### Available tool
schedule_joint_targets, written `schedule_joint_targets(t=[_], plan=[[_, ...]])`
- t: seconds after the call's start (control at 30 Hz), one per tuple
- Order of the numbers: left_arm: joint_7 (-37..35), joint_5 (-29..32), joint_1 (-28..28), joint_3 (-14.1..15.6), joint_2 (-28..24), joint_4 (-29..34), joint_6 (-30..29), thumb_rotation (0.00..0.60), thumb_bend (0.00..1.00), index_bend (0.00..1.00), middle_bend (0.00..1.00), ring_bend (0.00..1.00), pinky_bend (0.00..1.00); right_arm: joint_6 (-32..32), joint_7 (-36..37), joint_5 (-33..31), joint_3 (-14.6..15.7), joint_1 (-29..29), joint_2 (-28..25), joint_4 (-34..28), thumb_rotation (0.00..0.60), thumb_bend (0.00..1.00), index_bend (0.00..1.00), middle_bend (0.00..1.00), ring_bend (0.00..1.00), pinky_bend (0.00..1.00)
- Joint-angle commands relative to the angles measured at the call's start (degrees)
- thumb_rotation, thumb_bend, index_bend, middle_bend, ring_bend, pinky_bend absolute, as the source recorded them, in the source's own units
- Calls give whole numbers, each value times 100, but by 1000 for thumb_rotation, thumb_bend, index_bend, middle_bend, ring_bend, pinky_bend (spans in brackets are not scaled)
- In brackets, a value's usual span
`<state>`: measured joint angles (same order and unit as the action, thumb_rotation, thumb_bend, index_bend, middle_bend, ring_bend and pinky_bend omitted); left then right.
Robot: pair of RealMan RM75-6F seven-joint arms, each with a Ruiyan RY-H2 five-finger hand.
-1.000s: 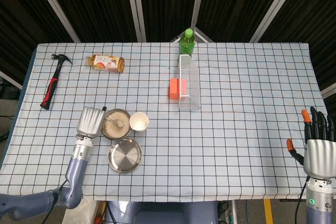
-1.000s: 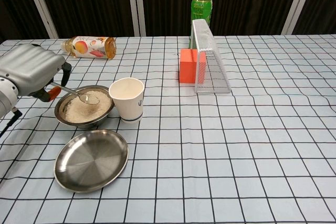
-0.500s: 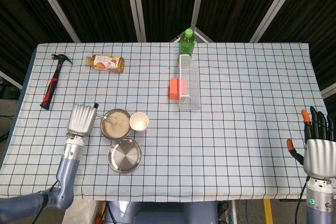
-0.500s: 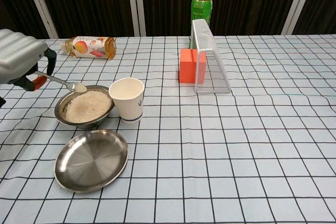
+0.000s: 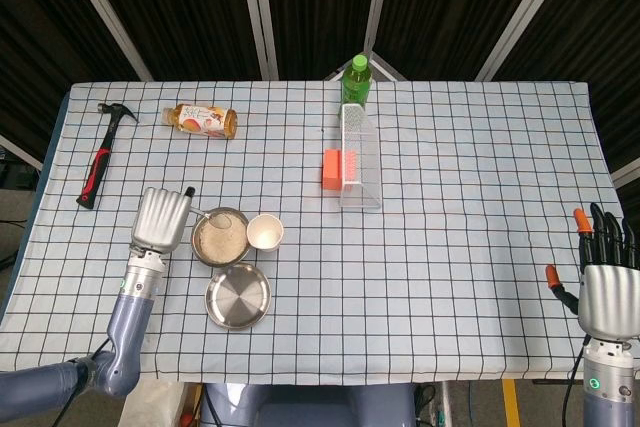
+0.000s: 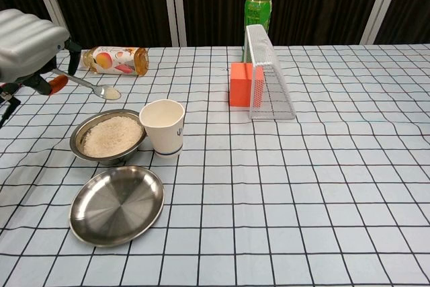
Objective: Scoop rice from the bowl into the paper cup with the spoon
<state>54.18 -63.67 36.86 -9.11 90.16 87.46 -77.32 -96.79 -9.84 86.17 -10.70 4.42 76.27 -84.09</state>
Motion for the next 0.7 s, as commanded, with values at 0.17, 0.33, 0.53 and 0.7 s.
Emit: schedule_joint_targets(t=[0.17,0.33,0.53,0.7], plan=[[555,209,296,-180,100,257,199,600,514,567,1000,1000,1000,-29,-5,17,-3,-7,-5,-4,600,321,0,0,0,0],[906,359,484,-271,214,319,274,600,515,566,1000,1000,1000,-57,-17,29,-7,-14,-4,-10,600,321,0,0,0,0],[1387,598,694,-311,304,377,364,600,515,566,1000,1000,1000,-92,-27,47,-16,-17,-1,-6,600,321,0,0,0,0],[1715,786,823,-311,329,443,386,600,514,565,1000,1000,1000,-118,-32,63,-28,-13,4,7,600,321,0,0,0,0]])
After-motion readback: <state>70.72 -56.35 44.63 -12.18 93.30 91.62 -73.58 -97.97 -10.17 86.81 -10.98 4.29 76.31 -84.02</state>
